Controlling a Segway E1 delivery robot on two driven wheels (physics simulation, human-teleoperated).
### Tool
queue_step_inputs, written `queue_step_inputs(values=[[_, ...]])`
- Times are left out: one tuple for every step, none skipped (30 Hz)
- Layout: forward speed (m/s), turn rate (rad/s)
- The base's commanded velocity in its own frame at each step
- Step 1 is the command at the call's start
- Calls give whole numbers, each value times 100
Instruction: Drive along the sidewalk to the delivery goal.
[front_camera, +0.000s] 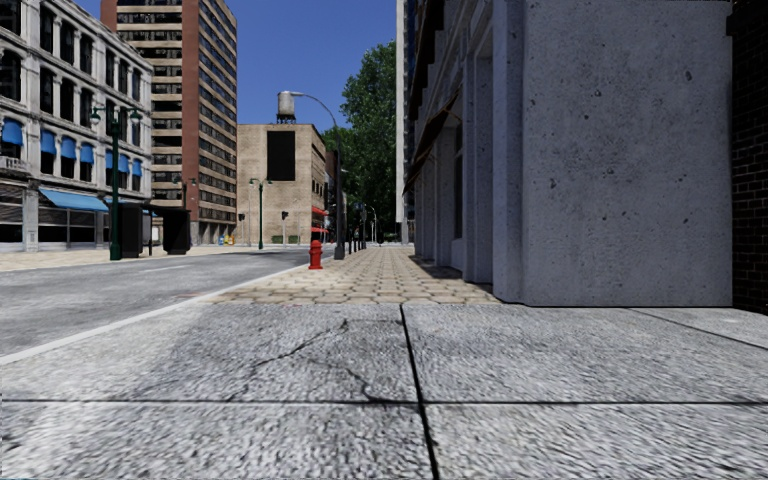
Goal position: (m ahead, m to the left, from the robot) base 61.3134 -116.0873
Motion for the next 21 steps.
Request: queue_step_inputs(values=[[200,0],[200,0],[200,0],[200,0],[200,0],[200,0],[200,0],[200,0],[200,0],[200,0],[200,0],[200,0],[200,0],[200,0],[200,0],[200,0],[200,0],[200,0],[200,0],[200,0],[200,0]])
